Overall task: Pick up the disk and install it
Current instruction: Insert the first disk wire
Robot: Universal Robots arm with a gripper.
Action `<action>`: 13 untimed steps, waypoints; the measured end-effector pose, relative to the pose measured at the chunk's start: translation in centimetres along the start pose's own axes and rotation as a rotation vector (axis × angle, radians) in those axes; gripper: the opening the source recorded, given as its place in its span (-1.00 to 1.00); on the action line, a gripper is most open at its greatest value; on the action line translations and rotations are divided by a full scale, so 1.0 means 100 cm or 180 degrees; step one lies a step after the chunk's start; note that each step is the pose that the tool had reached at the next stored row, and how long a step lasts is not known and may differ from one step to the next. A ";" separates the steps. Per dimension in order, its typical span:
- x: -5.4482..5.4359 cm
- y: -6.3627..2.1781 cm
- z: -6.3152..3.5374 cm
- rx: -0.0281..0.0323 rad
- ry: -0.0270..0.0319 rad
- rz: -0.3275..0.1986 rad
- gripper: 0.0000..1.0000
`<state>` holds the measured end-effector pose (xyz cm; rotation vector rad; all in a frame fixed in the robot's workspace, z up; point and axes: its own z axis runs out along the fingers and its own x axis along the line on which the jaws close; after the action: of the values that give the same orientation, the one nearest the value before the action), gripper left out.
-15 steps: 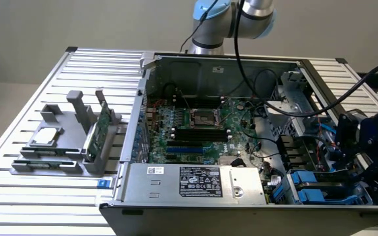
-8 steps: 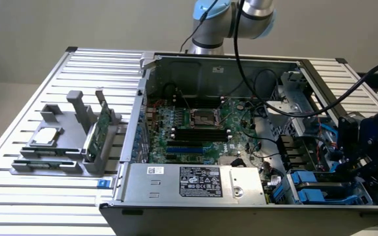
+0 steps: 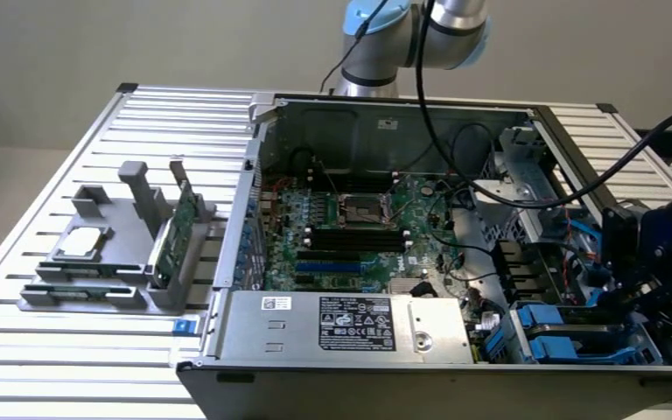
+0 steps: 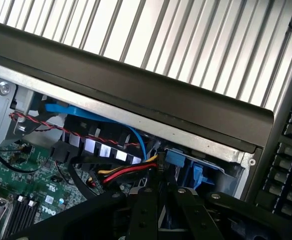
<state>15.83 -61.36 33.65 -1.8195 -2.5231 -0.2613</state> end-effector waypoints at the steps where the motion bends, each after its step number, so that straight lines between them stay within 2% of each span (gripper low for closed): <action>1: 0.000 0.0001 -0.0010 0.0000 0.0000 -0.0001 -0.67; 6: 0.001 0.0003 -0.0077 -0.0001 0.0004 -0.0003 -0.67; 13: 0.011 -0.0094 -0.0079 -0.0003 0.0001 0.0016 -0.67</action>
<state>14.51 -60.71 34.44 -1.8256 -2.5183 -0.2627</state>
